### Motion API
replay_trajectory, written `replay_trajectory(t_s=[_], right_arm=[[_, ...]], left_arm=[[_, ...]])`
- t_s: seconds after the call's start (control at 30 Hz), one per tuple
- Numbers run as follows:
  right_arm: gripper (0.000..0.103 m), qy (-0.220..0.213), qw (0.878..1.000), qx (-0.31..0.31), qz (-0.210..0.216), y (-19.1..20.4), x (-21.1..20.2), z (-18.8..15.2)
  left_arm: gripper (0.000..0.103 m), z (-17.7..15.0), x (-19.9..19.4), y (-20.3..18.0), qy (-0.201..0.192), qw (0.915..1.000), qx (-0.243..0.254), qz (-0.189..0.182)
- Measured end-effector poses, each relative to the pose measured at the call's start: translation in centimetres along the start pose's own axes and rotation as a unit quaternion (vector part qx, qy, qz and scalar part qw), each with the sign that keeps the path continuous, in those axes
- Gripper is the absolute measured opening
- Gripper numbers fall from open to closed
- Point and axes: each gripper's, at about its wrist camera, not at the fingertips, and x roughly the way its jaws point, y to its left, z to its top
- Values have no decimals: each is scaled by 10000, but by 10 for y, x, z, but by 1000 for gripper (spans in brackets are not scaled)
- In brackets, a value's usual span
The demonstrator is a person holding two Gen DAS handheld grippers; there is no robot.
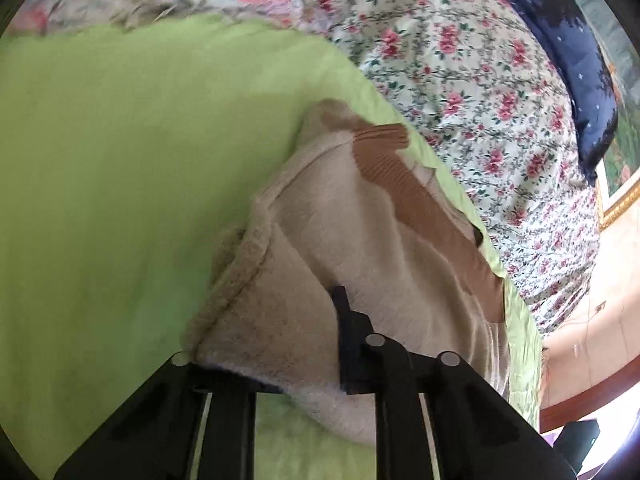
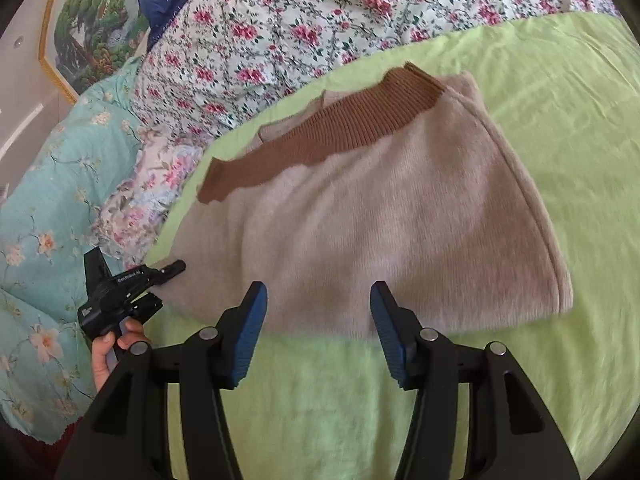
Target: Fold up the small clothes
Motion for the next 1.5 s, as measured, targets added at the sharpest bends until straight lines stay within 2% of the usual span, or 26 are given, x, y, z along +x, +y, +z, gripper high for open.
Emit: replay_trajectory(t_s=[0.1,0.2,0.27,0.33,0.4,0.5,0.67,0.73,0.77,0.8,0.83,0.87,0.9,1.0,1.07,1.13,1.23,1.33,1.5], right_arm=[[55,74,9999,-10,85,-6,6,20],[55,209,9992,-6,342,-10,16,45],[56,357,9978,3,558,-11,25,60],[61,563,9943,35,909,-10,40,76],[71,732,9894,174,1240,-10,56,89],[72,1060,9829,299,1475,-6,85,102],[72,1379,9757,301,1673,9,134,115],[72,1397,9768,154,1618,22,153,124],[64,1391,9774,100,1592,27,160,127],[51,1393,9777,64,1568,33,168,131],[45,1407,9782,47,1527,37,174,135],[28,1416,9791,11,1461,41,179,139],[21,1397,9799,-58,1426,46,180,143],[19,1121,9823,-439,1433,57,152,154],[19,883,9844,-671,1367,56,124,162],[19,655,9872,-761,1243,45,93,169],[19,418,9919,-826,872,14,54,174],[19,457,9962,-587,444,-32,39,170],[19,631,9975,-327,51,-85,47,149]], left_arm=[[12,-1,-15,-33,-259,9979,595,-13],[11,-9,-27,-78,-353,9904,1307,-261],[11,-22,-28,-115,-332,9810,1870,-396],[11,-37,-24,-142,-273,9715,2312,-452],[11,-57,-12,-164,-146,9610,2722,-467],[11,-79,11,-180,115,9516,3043,-407],[11,-98,25,-180,303,9452,3228,-387],[11,-100,26,-179,303,9434,3282,-380],[11,-102,27,-180,306,9419,3325,-365],[11,-103,26,-181,302,9403,3371,-346],[11,-103,26,-182,290,9389,3414,-323],[11,-104,24,-183,262,9367,3481,-283],[11,-104,21,-183,235,9350,3529,-254],[11,-102,10,-194,141,9308,3640,-309],[11,-100,2,-207,99,9289,3664,-522],[11,-102,-2,-222,115,9267,3675,-778],[11,-119,1,-253,224,9177,3792,-1162],[11,-145,20,-279,446,9093,3896,-1394],[11,-184,70,-294,1031,8987,4070,-1270]])
